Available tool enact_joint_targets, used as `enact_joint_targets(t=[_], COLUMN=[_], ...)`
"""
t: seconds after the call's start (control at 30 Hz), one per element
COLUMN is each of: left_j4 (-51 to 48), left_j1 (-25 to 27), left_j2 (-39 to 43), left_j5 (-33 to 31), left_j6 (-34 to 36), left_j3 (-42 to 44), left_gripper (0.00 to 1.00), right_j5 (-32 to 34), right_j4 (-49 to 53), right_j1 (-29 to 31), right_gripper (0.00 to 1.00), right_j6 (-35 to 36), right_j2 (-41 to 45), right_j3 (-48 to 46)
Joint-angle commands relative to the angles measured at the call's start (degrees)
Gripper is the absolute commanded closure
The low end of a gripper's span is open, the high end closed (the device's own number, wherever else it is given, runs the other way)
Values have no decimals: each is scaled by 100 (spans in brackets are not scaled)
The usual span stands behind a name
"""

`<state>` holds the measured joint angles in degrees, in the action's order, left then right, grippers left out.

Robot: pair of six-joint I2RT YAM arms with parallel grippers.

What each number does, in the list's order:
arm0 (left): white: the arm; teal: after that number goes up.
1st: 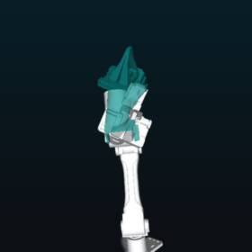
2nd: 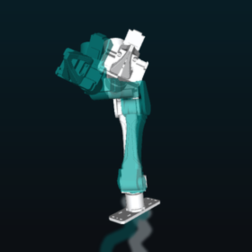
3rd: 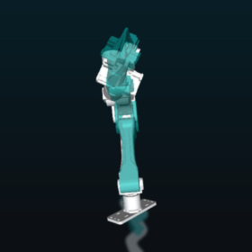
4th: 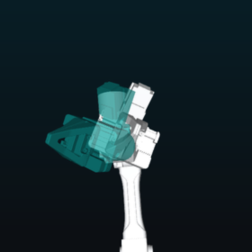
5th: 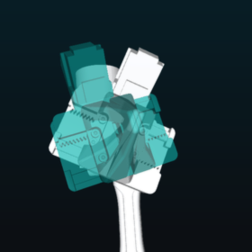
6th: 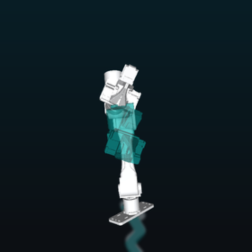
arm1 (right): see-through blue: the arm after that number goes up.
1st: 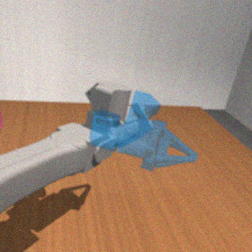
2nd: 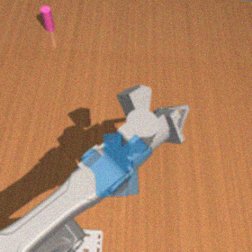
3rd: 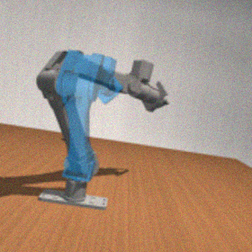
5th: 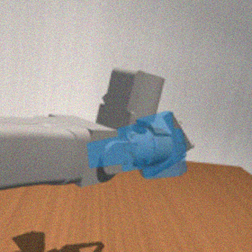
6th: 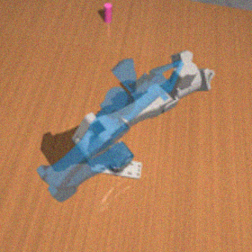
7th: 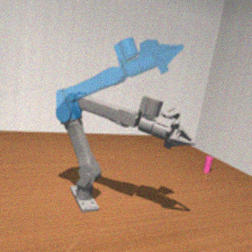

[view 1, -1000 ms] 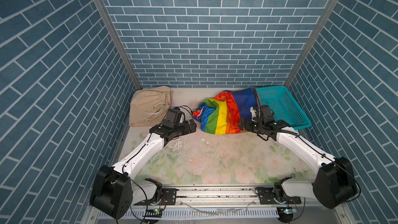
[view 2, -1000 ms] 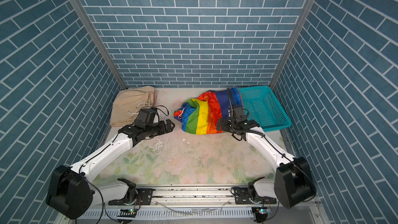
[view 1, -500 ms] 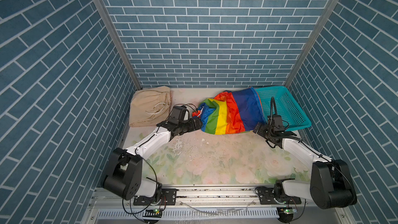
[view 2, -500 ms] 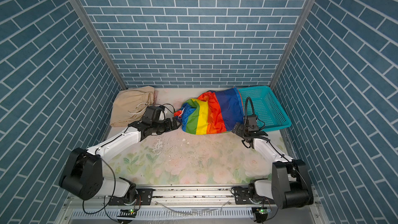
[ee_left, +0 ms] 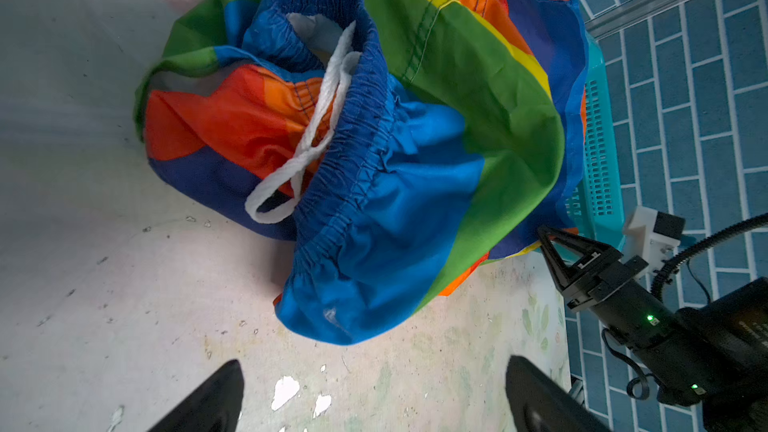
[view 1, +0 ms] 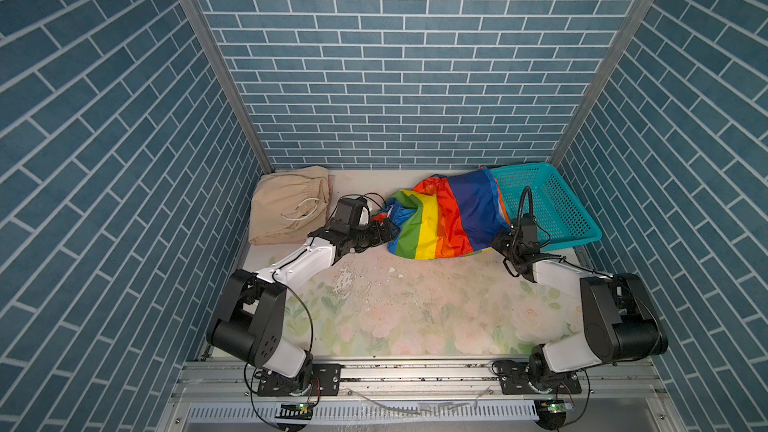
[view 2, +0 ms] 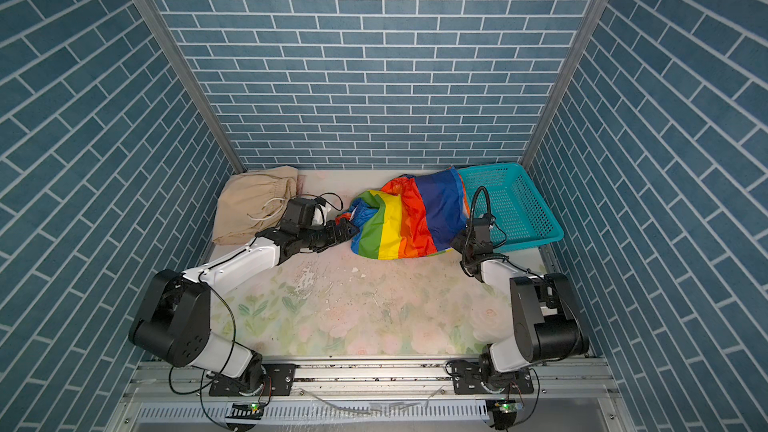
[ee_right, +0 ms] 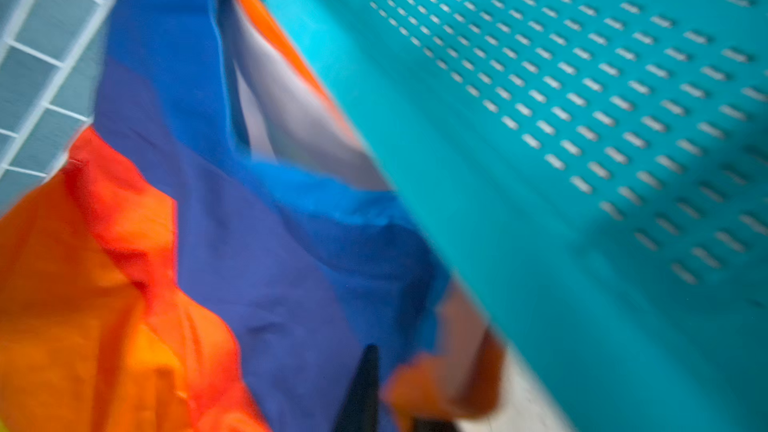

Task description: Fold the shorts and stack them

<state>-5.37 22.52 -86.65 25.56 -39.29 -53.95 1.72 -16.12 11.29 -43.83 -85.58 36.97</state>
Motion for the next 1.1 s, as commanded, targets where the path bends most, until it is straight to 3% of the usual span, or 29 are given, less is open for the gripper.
enact_joint_targets(t=[0.0,0.23,0.37,0.47,0.6,0.8,1.07], left_j4=[-32,744,912,1210,1891,2635,3986], left_j1=[-19,126,499,791,1116,1758,2177], left_j2=[309,922,1036,890,562,-171,-1717], left_j5=[-55,-299,-505,-600,-706,-886,-829], left_j6=[-110,-940,-1247,-1514,-2007,-2597,-3334], left_j3=[167,959,963,913,978,764,391], left_gripper=[1,0,0,0,0,0,0], right_j5=[-276,-530,-220,-135,145,-9,-383], right_j4=[-209,1261,2567,3263,3683,3597,3548], right_j1=[231,977,803,250,-371,-1122,-1195], right_gripper=[100,100,100,100,100,100,100], right_j6=[78,865,1475,1599,1737,1501,1328], right_j2=[-60,111,215,283,518,899,989], right_j3=[531,2701,4167,4742,4721,4137,4191])
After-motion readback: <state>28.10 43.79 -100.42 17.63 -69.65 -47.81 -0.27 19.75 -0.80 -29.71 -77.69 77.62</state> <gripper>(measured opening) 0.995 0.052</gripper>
